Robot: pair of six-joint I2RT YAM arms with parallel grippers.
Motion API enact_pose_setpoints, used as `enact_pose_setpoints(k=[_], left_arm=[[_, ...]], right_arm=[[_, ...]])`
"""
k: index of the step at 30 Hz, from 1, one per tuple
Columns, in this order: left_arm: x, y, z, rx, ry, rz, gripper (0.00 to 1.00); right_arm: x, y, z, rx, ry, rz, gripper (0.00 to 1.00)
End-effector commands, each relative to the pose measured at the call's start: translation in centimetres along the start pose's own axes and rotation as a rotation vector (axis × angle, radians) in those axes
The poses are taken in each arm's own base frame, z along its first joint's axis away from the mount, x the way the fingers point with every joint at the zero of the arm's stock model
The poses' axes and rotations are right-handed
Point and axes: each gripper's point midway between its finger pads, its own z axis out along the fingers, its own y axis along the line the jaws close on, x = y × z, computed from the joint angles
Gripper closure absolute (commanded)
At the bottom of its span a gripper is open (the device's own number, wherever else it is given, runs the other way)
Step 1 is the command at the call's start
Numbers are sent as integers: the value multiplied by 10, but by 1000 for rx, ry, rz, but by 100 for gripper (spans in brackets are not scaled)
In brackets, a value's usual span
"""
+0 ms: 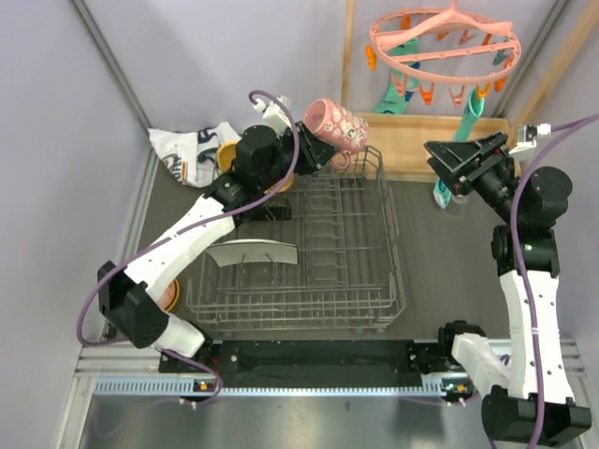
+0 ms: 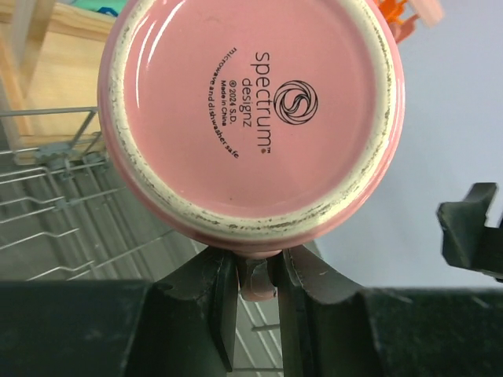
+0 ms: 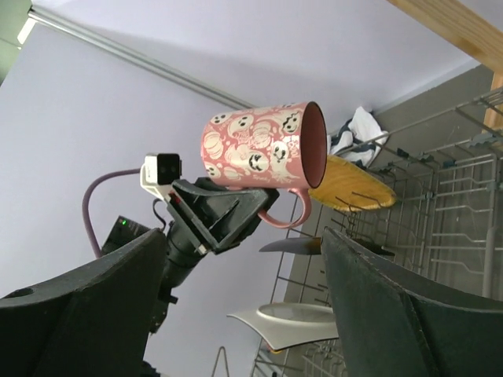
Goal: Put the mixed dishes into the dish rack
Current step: Pass the cup from the right arm to the left, then place the cup upside down on the dish rack
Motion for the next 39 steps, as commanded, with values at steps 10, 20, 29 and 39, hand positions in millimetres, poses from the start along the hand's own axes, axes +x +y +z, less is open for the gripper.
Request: enact_pose_setpoints(k=[10, 20, 29, 39], left_arm=[[-48, 13, 15, -155, -111, 242, 100], [-29, 45, 32, -230, -58, 289, 100], [-18, 79, 41, -348, -30, 344, 100], [-11, 102, 36, -451, 4, 358, 100]], right_arm=[[6, -22, 1, 35, 35, -28, 21], [10, -43, 1, 55, 63, -4, 21], [7, -59, 0, 72, 67, 8, 21], [9, -67, 3, 83, 83, 18, 21]])
